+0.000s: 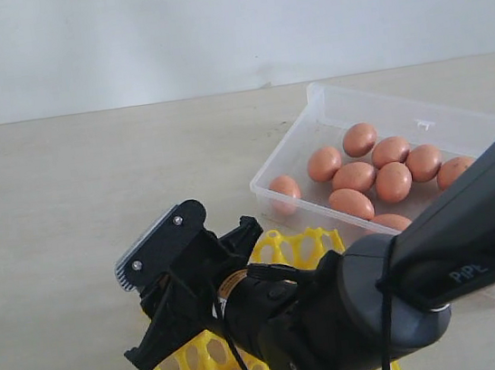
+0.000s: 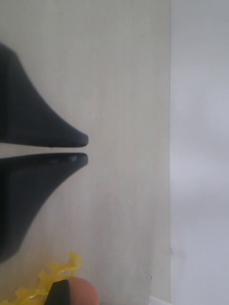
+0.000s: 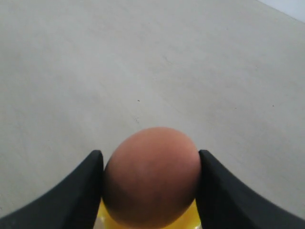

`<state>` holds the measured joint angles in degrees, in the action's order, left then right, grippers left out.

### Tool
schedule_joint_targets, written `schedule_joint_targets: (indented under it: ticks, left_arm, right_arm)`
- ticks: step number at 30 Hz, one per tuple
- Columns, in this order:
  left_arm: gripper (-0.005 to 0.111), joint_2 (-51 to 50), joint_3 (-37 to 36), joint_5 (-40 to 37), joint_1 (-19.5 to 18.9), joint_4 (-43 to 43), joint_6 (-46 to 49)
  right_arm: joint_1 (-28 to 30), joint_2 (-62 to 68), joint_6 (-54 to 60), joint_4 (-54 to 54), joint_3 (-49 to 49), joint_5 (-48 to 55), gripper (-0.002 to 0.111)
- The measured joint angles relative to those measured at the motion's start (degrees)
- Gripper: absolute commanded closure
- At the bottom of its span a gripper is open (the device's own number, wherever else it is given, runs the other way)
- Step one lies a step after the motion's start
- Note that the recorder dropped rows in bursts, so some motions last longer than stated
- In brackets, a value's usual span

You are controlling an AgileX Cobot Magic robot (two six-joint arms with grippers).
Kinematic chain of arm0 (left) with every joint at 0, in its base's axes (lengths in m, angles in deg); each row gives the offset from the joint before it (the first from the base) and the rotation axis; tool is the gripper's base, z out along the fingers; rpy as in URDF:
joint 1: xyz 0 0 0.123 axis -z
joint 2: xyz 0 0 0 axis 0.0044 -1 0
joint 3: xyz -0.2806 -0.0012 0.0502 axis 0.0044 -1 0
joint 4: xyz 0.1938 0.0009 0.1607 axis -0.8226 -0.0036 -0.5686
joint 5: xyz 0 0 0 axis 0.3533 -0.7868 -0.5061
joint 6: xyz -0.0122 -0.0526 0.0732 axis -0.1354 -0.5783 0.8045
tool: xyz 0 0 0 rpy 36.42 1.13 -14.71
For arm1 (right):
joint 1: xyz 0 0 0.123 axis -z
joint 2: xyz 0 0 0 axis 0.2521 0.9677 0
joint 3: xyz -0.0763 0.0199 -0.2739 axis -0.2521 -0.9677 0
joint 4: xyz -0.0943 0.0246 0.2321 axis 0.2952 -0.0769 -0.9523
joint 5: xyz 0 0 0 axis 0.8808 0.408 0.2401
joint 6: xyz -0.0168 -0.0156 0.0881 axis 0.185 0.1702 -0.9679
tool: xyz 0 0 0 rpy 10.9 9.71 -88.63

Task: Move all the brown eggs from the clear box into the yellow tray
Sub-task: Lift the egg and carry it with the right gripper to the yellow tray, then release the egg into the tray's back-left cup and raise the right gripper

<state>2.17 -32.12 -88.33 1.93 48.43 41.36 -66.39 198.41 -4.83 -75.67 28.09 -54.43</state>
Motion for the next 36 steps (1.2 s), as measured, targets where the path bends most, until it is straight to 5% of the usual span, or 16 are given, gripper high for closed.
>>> schedule_joint_targets:
  ticks: [11,16,32,36]
  left_arm:
    - [0.103,0.0,0.0,0.0,0.0,0.0,0.0]
    - [0.103,0.0,0.0,0.0,0.0,0.0,0.0]
    - [0.103,0.0,0.0,0.0,0.0,0.0,0.0]
    - [0.103,0.0,0.0,0.0,0.0,0.0,0.0]
  right_arm:
    - [0.0,0.0,0.2,0.0,0.0,0.0,0.064]
    - [0.0,0.0,0.8,0.0,0.0,0.0,0.047]
    - [0.0,-1.8,1.9,-0.3,0.0,-5.2,0.048]
    - [-0.1,-8.5,4.6,-7.7,0.0,-8.9,0.050]
